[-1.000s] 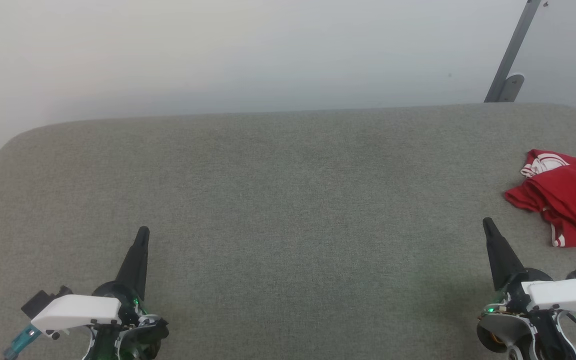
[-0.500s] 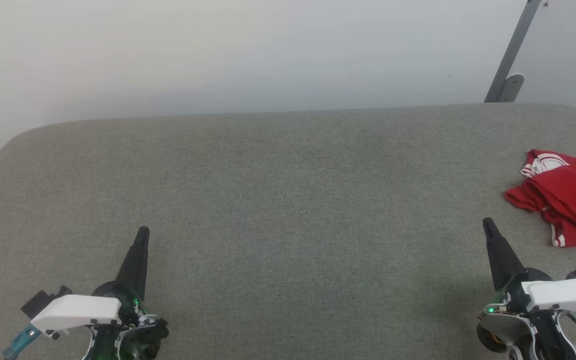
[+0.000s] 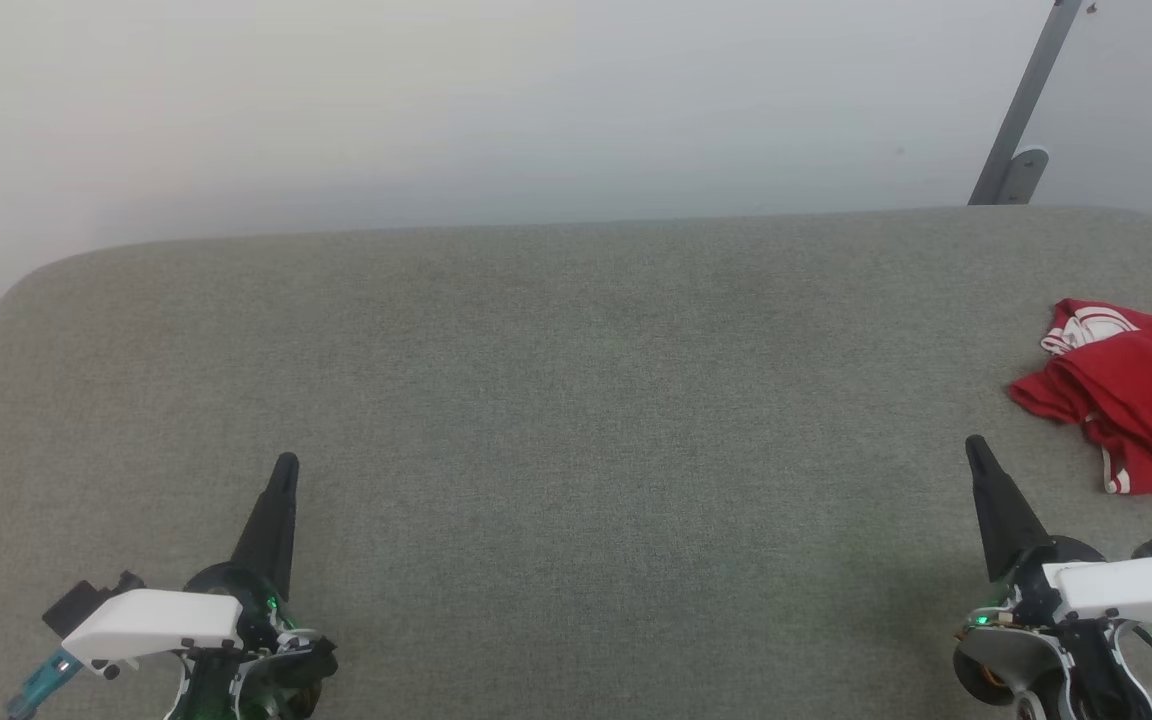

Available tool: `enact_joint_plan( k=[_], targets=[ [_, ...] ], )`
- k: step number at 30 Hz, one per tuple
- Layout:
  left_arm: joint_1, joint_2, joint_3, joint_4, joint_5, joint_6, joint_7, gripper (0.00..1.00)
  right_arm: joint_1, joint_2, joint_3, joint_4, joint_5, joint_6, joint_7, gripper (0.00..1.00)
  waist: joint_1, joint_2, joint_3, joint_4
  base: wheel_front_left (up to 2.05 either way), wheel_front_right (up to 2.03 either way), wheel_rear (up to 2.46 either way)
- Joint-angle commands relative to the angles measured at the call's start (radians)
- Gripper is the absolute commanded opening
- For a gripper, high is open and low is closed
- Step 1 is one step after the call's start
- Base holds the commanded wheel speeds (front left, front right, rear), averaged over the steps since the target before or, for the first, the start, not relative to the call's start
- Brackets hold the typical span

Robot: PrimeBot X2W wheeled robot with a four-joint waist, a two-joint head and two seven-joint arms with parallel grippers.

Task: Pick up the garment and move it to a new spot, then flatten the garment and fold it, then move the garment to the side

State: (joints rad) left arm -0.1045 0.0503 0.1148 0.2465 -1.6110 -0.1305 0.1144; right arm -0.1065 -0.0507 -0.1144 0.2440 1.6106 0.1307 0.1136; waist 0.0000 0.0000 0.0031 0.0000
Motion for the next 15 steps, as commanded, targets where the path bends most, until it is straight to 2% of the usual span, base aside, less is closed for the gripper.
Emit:
enact_joint_plan(
  k=[1, 15],
  targets=[
    [-0.011, -0.003, 0.0, -0.001, -0.002, 0.0, 0.004, 0.0, -0.005, 0.003, -0.001, 0.002, 0.004, 0.0, 0.003, 0.0, 0.0, 0.0, 0.0, 0.0, 0.0, 0.0, 0.0],
    [-0.011, -0.003, 0.0, -0.001, -0.002, 0.0, 0.004, 0.0, -0.005, 0.003, 0.0, 0.002, 0.004, 0.0, 0.003, 0.0, 0.0, 0.0, 0.0, 0.0, 0.0, 0.0, 0.0]
  ],
)
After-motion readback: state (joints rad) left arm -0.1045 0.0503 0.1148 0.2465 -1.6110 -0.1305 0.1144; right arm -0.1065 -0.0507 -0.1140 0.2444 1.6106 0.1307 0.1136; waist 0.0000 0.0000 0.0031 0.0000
